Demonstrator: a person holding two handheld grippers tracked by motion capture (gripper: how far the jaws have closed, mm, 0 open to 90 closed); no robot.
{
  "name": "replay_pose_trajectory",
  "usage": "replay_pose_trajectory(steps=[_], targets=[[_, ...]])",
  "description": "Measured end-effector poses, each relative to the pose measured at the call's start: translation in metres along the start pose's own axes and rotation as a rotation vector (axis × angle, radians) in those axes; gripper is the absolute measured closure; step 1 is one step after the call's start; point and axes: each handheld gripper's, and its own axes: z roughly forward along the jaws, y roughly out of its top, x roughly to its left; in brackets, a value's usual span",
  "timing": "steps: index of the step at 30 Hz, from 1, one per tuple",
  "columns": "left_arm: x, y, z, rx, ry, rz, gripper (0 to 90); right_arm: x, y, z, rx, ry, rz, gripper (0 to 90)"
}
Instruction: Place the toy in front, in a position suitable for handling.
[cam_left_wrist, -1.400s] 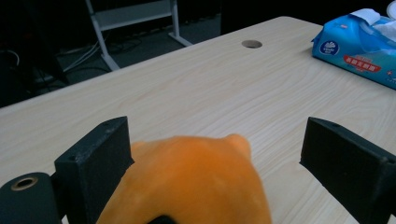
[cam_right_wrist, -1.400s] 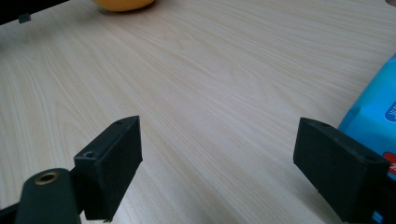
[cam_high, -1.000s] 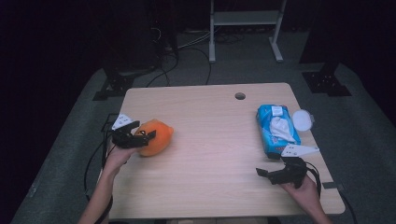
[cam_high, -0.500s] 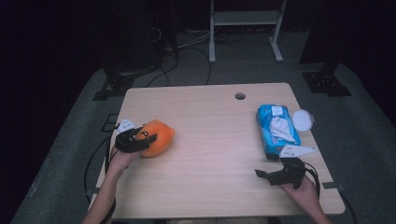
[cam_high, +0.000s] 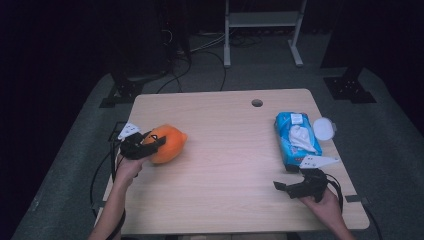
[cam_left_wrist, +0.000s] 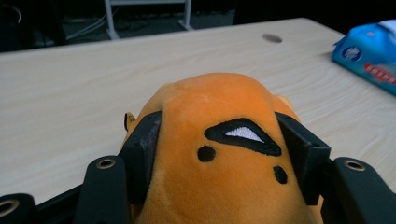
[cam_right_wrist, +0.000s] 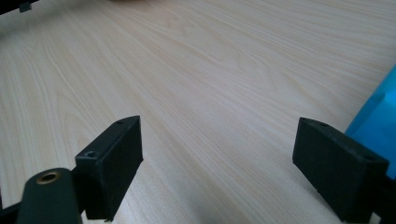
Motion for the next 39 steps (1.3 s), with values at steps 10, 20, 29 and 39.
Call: replay_pose_trajectory(steps=[10,20,29,39], targets=[[-0.043,0.033,0.001,-0.053,-0.13,0.115,39.5,0.002,0.002,-0.001,-0.004,-0.005,-0.01,14.8],[-0.098,0.042,0.019,-0.075,-0.322,0.191,39.5,0.001,0.002,-0.004,-0.018,-0.008,-0.007,14.8],[-0.149,0.019,0.042,-0.056,-0.5,0.266,39.5,-0.003,0.002,-0.011,-0.046,-0.03,-0.004,14.8],[-0.165,-0.018,0.064,0.021,-0.565,0.275,38.7,-0.009,0.002,-0.023,-0.086,-0.067,0.004,14.9]])
